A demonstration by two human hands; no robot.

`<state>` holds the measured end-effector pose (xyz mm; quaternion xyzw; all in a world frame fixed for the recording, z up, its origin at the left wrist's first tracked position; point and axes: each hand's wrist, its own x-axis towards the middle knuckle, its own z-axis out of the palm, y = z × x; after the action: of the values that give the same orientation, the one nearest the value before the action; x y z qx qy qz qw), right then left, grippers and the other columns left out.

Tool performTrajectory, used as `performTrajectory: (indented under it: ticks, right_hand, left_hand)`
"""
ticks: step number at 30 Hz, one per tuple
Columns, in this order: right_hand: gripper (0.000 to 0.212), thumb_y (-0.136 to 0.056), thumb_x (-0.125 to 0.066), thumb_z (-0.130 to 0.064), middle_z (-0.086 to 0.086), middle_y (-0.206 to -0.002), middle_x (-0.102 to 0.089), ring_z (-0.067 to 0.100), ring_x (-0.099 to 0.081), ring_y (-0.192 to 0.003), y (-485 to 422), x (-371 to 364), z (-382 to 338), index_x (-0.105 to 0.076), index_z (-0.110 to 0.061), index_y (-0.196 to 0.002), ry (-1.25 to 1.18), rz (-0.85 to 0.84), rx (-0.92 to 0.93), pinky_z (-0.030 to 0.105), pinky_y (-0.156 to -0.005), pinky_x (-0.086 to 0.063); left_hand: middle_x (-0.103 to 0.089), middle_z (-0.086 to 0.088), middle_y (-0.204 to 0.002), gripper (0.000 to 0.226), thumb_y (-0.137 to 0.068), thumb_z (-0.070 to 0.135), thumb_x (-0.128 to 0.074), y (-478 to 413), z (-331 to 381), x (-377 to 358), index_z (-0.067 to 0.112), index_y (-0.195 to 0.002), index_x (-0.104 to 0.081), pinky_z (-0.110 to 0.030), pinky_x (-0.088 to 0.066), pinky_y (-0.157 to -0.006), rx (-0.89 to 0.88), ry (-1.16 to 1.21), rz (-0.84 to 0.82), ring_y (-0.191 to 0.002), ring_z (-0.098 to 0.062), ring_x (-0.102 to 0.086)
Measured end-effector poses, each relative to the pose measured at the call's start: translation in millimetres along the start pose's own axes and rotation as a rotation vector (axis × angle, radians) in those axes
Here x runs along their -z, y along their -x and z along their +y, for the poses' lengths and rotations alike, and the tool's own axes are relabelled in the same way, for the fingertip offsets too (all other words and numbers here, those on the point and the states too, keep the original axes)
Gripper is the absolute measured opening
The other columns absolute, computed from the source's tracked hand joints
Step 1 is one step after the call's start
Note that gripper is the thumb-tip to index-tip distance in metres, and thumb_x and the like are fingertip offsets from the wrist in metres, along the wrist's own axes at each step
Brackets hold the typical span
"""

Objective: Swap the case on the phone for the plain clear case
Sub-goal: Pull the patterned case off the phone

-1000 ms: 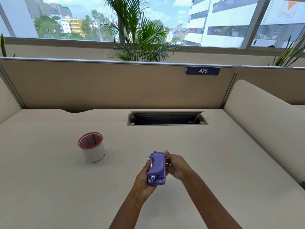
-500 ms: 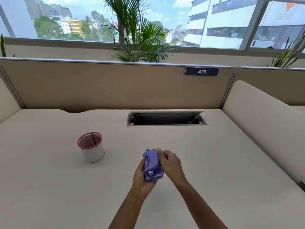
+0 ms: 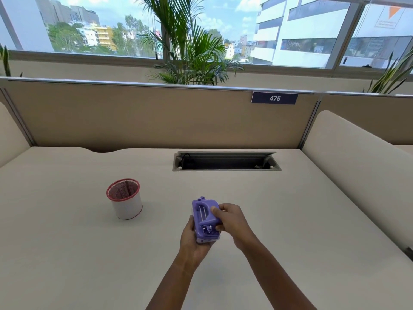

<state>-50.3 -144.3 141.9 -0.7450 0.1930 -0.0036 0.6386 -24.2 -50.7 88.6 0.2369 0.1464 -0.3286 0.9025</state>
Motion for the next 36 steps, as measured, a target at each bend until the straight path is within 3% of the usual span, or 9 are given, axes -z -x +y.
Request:
performTrajectory:
  ticks: [5,10,15,17,20,25,29,34,36]
  right_hand:
    - [0.018,-0.094,-0.047,-0.011,0.006,-0.072,-0.057,0.012,-0.054,-0.058,-2,8,-4,-0.06,0.001,-0.094,-0.163,-0.041,-0.033,0.014,-0.05,-0.049]
    - [0.027,-0.096,-0.04,-0.007,0.011,-0.072,-0.056,0.013,-0.054,-0.059,2,18,-8,-0.06,0.0,-0.079,-0.415,-0.078,-0.114,0.014,-0.045,-0.05]
    - [0.023,-0.095,-0.039,-0.003,0.012,-0.069,-0.063,0.017,-0.056,-0.064,0,25,-9,-0.057,0.01,-0.101,-0.666,-0.09,-0.235,0.019,-0.045,-0.055]
    - [0.024,-0.095,-0.039,-0.002,0.013,-0.062,-0.063,0.018,-0.057,-0.058,1,29,-9,-0.059,0.009,-0.088,-0.777,-0.074,-0.288,0.021,-0.042,-0.055]
    - [0.03,-0.096,-0.034,-0.004,0.016,-0.072,-0.058,0.022,-0.052,-0.063,3,34,-10,-0.056,0.007,-0.078,-0.922,-0.075,-0.358,0.024,-0.041,-0.054]
    - [0.034,-0.095,-0.029,0.0,0.018,-0.047,-0.065,0.025,-0.064,-0.038,4,40,-4,-0.05,-0.001,-0.068,-1.025,-0.068,-0.408,0.027,-0.037,-0.054]
    - [0.033,-0.095,-0.028,-0.002,0.02,-0.047,-0.066,0.027,-0.065,-0.038,0,43,3,-0.045,-0.005,-0.067,-1.091,-0.058,-0.424,0.03,-0.034,-0.053]
    - [0.029,-0.091,-0.028,-0.002,0.019,-0.057,-0.069,0.026,-0.067,-0.045,-7,44,13,-0.054,0.001,-0.08,-1.065,-0.133,-0.415,0.032,-0.044,-0.056]
    - [0.018,-0.081,-0.041,0.004,0.019,-0.057,-0.069,0.025,-0.067,-0.045,-6,43,13,-0.059,0.004,-0.08,-1.031,-0.186,-0.387,0.03,-0.044,-0.056]
  left_hand:
    - [-0.073,-0.018,-0.071,0.04,-0.098,0.036,-0.032,0,3,-6,0.006,-0.098,-0.06,-0.033,-0.058,-0.054,0.008,0.021,-0.042,-0.056,-0.027,-0.07]
    - [-0.073,-0.018,-0.071,0.043,-0.099,0.038,-0.029,4,1,-12,0.006,-0.101,-0.058,-0.035,-0.059,-0.052,0.053,0.121,-0.078,-0.058,-0.029,-0.07]
    - [-0.073,-0.02,-0.077,0.046,-0.098,0.037,-0.029,3,-5,-12,0.003,-0.1,-0.059,-0.043,-0.058,-0.056,0.086,0.205,-0.103,-0.06,-0.031,-0.072]
    - [-0.073,-0.022,-0.079,0.047,-0.098,0.037,-0.029,1,-6,-10,0.001,-0.102,-0.059,-0.044,-0.057,-0.056,0.099,0.222,-0.106,-0.061,-0.033,-0.072]
    - [-0.073,-0.022,-0.084,0.046,-0.098,0.037,-0.031,-1,-8,-9,0.001,-0.107,-0.058,-0.045,-0.058,-0.06,0.107,0.248,-0.119,-0.065,-0.034,-0.072]
    - [-0.073,-0.021,-0.085,0.047,-0.098,0.038,-0.029,-2,-10,-11,0.001,-0.108,-0.057,-0.044,-0.058,-0.061,0.108,0.245,-0.124,-0.066,-0.034,-0.072]
    - [-0.073,-0.021,-0.087,0.048,-0.098,0.039,-0.029,-1,-10,-10,0.002,-0.108,-0.057,-0.043,-0.058,-0.062,0.113,0.242,-0.136,-0.067,-0.033,-0.072]
    - [-0.073,-0.021,-0.085,0.049,-0.098,0.039,-0.028,-1,-9,-9,0.002,-0.105,-0.059,-0.042,-0.058,-0.061,0.113,0.215,-0.129,-0.067,-0.032,-0.072]
    - [-0.073,-0.021,-0.088,0.049,-0.098,0.039,-0.029,-3,-9,-7,0.002,-0.107,-0.059,-0.043,-0.058,-0.063,0.118,0.207,-0.126,-0.069,-0.033,-0.072]
